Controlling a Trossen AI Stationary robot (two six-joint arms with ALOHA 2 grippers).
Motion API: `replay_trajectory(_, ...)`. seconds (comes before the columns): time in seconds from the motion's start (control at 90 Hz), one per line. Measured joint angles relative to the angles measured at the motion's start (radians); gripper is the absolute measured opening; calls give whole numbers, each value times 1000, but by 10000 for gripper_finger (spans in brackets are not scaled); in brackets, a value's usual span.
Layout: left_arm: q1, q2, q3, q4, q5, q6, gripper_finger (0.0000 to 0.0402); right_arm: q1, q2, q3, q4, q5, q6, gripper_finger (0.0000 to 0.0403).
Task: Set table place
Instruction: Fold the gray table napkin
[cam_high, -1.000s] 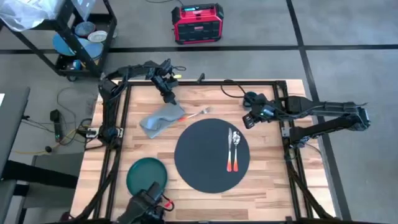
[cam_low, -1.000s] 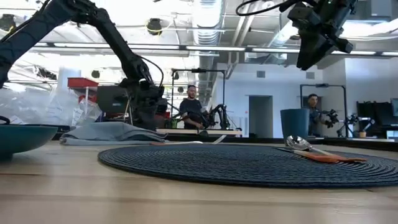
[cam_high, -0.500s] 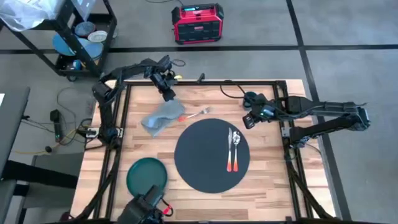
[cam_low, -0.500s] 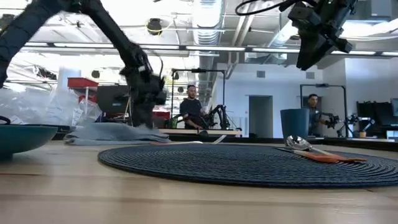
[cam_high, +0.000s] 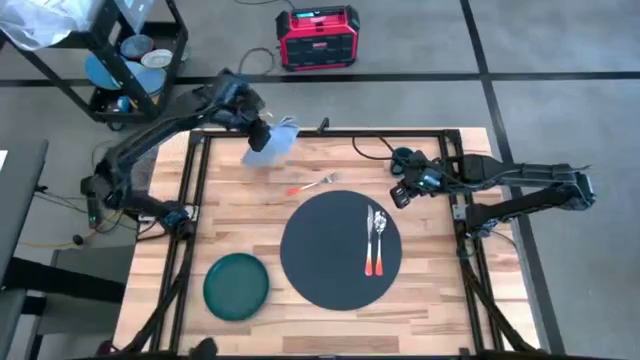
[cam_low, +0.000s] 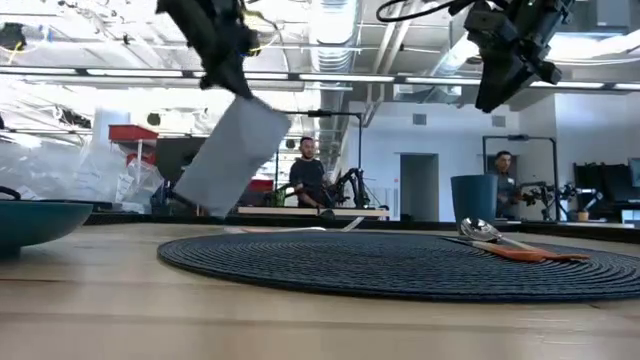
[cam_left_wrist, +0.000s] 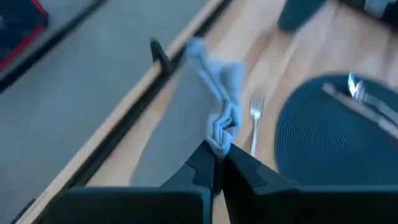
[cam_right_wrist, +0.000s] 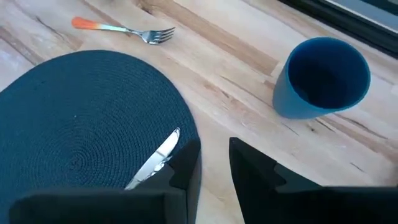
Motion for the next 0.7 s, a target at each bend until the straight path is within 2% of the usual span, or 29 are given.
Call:
replay_trajectory(0.056, -2, -21, 0, 1, -23, -21, 0, 0, 0, 0, 5, -1, -11, 72)
replay_trajectory(0.156, -28, -32, 0, -54, -225, -35, 0, 0, 0, 0, 14, -1, -12, 72)
replay_trajectory(0.189, -30, -26, 0, -57, -195, -38, 0, 0, 0, 0, 17, -2, -13, 72)
replay_trajectory(0.256, -9, -21, 0, -22, -36, -58, 0, 0, 0, 0, 17, -7, -13, 72)
replay_trajectory(0.278, -6, -21, 1, -16, -45, -69, 0, 0, 0, 0, 17, -7, -13, 72)
replay_trajectory(0.344, -33, -11, 23, -61, -216, -64, 0, 1, 0, 0, 17, -7, -13, 72)
replay_trajectory(0.367, -43, -1, 32, -72, -234, -54, 0, 1, 0, 0, 17, -7, -13, 72)
replay_trajectory(0.456, -45, 26, 38, -77, -110, -29, 0, 2, 0, 0, 17, -8, -13, 72)
replay_trajectory(0.556, -72, 54, 42, -103, -226, -28, 0, 2, 0, 0, 20, -8, -13, 72)
replay_trajectory(0.644, -56, 73, 35, -69, -19, -11, 0, 2, 0, 0, 15, -8, -12, 72)
replay_trajectory(0.667, -55, 76, 34, -67, -29, -21, 0, 2, 0, 0, 15, -8, -13, 72)
replay_trajectory(0.7, -67, 79, 35, -67, -110, -30, 0, 2, 0, 0, 18, -8, -13, 72)
